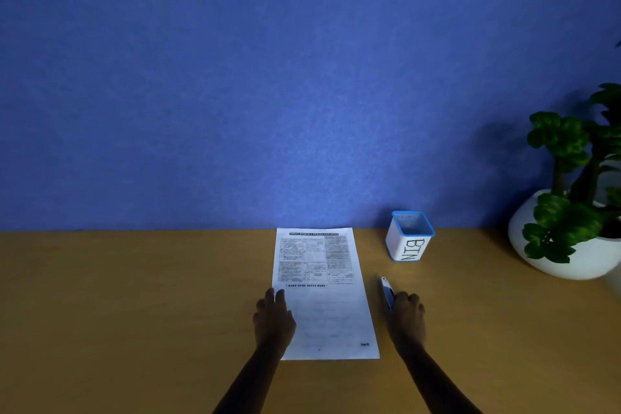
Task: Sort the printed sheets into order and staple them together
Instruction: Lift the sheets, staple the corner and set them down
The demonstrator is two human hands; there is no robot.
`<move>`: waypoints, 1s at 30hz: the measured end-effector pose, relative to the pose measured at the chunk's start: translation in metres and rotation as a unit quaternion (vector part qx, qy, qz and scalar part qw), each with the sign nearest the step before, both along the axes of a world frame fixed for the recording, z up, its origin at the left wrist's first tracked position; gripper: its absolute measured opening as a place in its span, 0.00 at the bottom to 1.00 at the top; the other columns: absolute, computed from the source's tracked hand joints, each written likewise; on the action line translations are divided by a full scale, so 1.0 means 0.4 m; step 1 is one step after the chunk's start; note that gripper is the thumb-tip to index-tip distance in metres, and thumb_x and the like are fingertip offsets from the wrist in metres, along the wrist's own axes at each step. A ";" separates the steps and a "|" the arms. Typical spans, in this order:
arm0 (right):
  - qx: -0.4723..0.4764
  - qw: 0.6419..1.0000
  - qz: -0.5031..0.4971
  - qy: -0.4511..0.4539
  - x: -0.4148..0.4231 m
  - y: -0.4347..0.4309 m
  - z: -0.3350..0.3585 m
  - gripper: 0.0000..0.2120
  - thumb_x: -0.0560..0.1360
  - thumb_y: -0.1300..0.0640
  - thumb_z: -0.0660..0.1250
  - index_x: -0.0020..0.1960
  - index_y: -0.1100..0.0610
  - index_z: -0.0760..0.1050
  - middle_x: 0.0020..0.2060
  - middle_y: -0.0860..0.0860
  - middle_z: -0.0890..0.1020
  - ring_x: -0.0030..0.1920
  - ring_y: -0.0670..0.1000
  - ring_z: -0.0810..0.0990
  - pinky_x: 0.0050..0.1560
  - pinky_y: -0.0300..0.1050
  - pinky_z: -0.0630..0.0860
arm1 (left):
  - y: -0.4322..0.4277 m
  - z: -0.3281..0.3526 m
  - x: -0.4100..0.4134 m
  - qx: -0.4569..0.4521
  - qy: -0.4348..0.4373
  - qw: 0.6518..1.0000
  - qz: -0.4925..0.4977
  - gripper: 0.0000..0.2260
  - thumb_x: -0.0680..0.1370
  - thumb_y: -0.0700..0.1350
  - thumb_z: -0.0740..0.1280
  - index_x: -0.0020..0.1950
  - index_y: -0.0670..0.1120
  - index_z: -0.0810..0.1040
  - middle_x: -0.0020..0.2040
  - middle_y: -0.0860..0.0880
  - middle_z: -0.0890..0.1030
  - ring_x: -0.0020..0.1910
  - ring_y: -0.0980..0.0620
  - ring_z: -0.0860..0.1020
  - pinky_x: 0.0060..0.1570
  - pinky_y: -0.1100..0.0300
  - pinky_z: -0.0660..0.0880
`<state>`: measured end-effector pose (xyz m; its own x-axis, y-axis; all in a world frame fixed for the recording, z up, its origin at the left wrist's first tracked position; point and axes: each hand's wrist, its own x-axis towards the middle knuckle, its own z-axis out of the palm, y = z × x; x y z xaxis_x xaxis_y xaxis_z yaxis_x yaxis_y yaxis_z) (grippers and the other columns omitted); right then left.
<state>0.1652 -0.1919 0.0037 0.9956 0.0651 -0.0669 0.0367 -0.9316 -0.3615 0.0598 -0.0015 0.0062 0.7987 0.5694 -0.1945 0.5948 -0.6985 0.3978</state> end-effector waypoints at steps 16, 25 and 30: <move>-0.004 1.000 -0.016 -0.010 0.113 0.156 0.015 0.18 0.76 0.54 0.60 0.61 0.65 0.68 0.60 0.61 0.73 0.59 0.58 0.73 0.55 0.48 0.75 | 0.009 -0.049 0.048 0.040 -0.001 0.998 -0.041 0.23 0.80 0.45 0.54 0.74 0.45 0.53 0.77 0.47 0.53 0.76 0.46 0.52 0.74 0.52 0.56; 0.003 1.000 -0.025 0.008 0.122 0.159 -0.011 0.21 0.76 0.53 0.63 0.64 0.63 0.63 0.62 0.61 0.70 0.62 0.59 0.71 0.57 0.48 0.75 | 0.011 -0.066 0.066 0.044 0.006 0.998 -0.052 0.24 0.81 0.48 0.52 0.75 0.46 0.47 0.78 0.45 0.49 0.77 0.45 0.47 0.75 0.52 0.49; -0.008 0.999 -0.028 0.021 0.110 0.144 -0.010 0.25 0.76 0.48 0.62 0.67 0.60 0.60 0.64 0.60 0.69 0.63 0.58 0.70 0.58 0.50 0.74 | 0.008 -0.067 0.067 0.051 0.013 0.996 -0.070 0.26 0.81 0.50 0.50 0.75 0.45 0.42 0.78 0.44 0.45 0.77 0.45 0.45 0.75 0.52 0.47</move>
